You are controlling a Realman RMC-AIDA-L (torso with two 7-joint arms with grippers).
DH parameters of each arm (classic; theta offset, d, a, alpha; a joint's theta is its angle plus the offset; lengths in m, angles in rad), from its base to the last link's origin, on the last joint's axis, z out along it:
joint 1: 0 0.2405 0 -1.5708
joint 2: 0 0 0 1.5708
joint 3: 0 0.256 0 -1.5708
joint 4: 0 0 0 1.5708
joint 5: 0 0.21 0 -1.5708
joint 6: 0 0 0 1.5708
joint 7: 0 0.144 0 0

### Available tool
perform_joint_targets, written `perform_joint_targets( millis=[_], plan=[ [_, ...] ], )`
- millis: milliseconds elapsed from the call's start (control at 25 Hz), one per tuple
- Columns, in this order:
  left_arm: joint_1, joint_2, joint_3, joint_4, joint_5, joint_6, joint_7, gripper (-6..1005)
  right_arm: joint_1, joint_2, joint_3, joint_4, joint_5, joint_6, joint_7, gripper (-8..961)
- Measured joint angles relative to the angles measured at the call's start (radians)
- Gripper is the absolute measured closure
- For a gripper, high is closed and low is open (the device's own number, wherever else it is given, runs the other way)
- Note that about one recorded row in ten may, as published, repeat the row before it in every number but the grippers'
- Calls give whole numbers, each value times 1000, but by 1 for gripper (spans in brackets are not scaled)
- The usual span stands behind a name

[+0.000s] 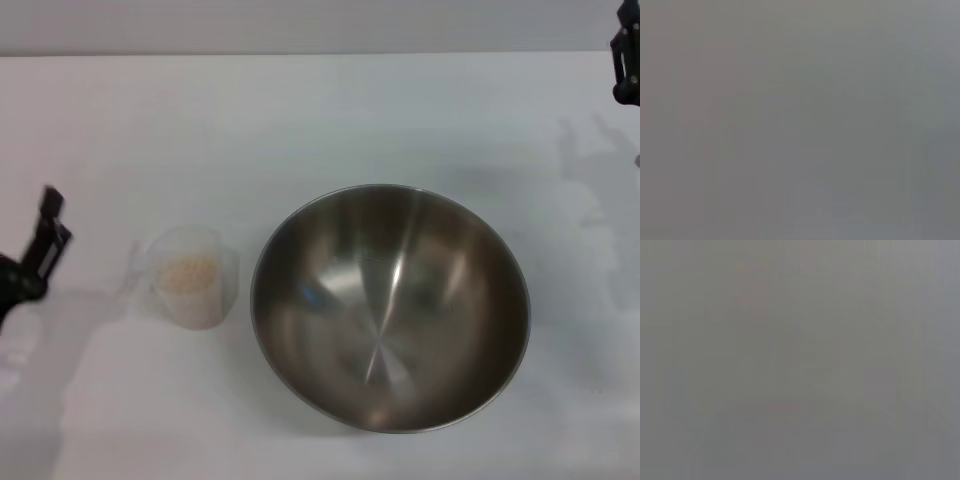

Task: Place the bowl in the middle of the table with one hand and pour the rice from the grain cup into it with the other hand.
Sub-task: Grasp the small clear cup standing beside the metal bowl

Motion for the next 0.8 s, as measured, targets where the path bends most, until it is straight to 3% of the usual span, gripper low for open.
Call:
perform_joint_targets(
  millis=[280, 800],
  plan=[
    [43, 0, 116, 15, 0, -72, 0, 138, 49, -1, 25, 39, 2, 33, 5, 560],
    [31, -5, 143, -1, 0, -195, 0, 138, 59, -2, 39, 39, 2, 29, 9, 561]
  ],
)
